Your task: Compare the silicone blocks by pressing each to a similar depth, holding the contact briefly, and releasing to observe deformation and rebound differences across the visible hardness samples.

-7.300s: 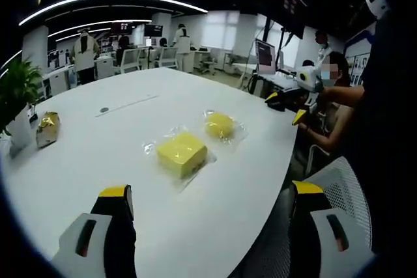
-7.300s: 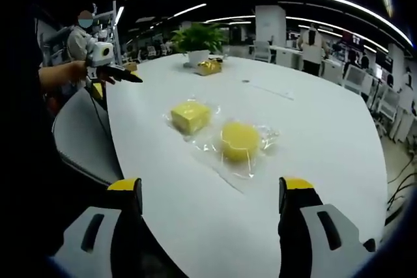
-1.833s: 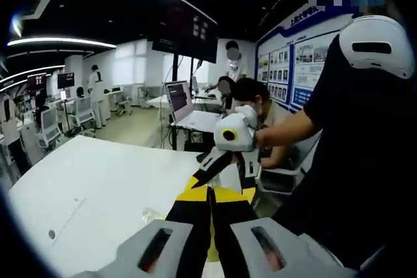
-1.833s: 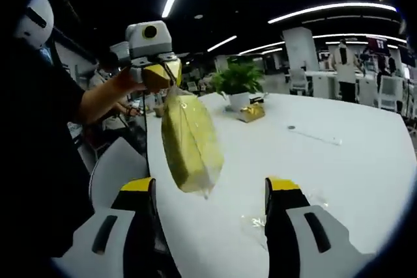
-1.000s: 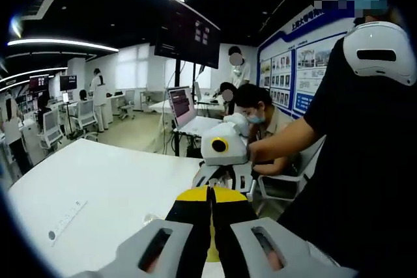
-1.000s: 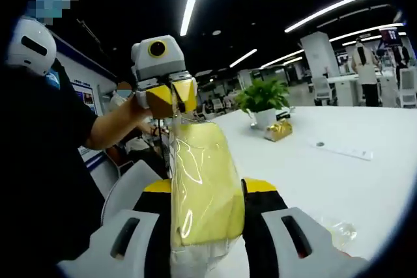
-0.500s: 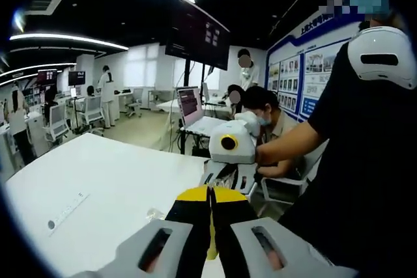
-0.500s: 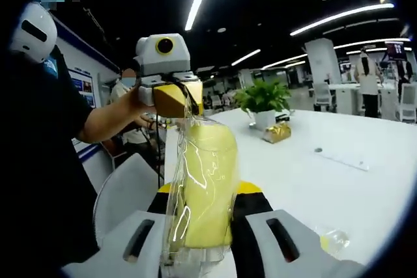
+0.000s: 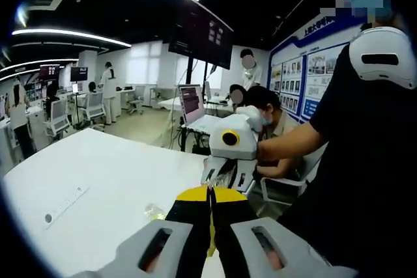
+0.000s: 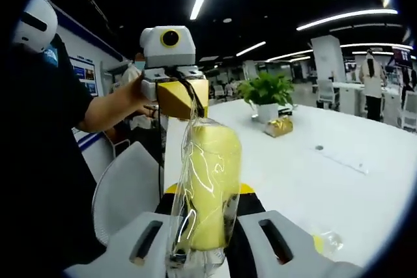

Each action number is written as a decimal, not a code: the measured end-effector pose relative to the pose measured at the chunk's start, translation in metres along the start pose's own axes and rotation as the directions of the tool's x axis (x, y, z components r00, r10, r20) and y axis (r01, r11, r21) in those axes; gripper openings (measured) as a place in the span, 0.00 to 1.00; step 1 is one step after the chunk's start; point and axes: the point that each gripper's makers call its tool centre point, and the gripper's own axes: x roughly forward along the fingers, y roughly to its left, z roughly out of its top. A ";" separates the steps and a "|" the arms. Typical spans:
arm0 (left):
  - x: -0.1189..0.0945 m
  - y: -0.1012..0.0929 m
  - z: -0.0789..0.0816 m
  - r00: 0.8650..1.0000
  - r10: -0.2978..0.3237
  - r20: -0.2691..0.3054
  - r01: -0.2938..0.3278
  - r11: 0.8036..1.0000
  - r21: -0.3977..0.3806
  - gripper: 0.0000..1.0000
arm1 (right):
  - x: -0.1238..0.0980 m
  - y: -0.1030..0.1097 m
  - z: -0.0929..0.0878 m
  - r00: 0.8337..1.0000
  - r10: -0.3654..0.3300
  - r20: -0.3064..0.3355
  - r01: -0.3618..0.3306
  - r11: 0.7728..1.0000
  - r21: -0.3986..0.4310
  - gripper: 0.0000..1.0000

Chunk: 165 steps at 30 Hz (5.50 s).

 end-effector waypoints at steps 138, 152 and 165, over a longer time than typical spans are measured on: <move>-0.043 0.170 -0.191 0.873 0.453 -0.181 -0.447 0.594 -0.669 0.00 | -0.154 0.008 -0.124 0.878 -0.453 -0.154 0.476 0.859 0.187 0.65; -0.033 0.191 -0.230 0.853 0.373 -0.366 -0.516 0.714 -0.474 0.00 | -0.156 0.011 -0.124 0.869 -0.466 -0.167 0.493 0.846 0.203 0.64; -0.031 0.202 -0.244 0.845 0.365 -0.391 -0.521 0.729 -0.444 0.00 | -0.154 0.015 -0.126 0.866 -0.469 -0.176 0.498 0.841 0.211 0.63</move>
